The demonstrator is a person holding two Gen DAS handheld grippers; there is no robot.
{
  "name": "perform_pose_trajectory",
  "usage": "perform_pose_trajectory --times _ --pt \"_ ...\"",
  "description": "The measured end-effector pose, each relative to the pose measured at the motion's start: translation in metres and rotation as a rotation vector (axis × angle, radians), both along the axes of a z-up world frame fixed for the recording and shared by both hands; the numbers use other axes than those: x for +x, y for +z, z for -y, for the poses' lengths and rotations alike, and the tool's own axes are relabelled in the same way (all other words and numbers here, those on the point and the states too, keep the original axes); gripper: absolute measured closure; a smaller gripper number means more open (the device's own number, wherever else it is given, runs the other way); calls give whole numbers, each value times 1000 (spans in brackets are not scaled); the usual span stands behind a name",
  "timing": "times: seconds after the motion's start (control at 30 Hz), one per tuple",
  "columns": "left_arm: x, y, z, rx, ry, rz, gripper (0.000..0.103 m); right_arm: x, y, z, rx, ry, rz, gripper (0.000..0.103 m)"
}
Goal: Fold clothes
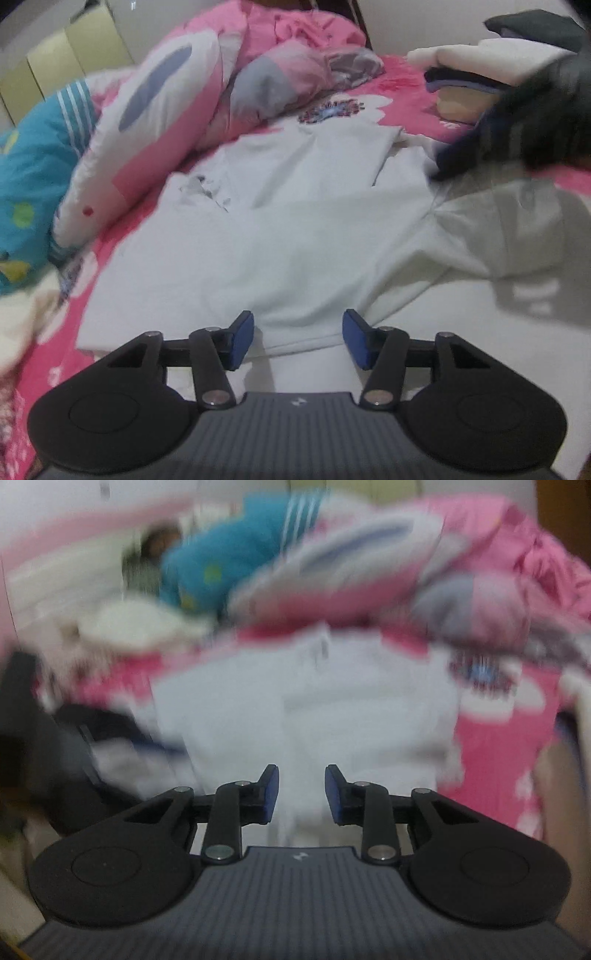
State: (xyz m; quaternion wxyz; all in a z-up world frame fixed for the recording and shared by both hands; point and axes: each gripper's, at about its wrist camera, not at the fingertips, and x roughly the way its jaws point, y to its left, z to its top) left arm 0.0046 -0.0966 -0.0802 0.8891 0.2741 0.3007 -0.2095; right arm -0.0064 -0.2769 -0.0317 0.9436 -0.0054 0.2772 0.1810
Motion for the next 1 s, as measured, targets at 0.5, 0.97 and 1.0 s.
perform_pose_trajectory --times 0.5,0.97,1.0 --pt "27 44 -97 -258 265 17 32 36 10 -35 -90 14 -73 76" --pt "74 10 -134 -265 492 40 42 229 -10 -145 68 264 -332 50" --pt "78 7 -136 -279 503 32 44 242 -17 -152 55 269 -344 50"
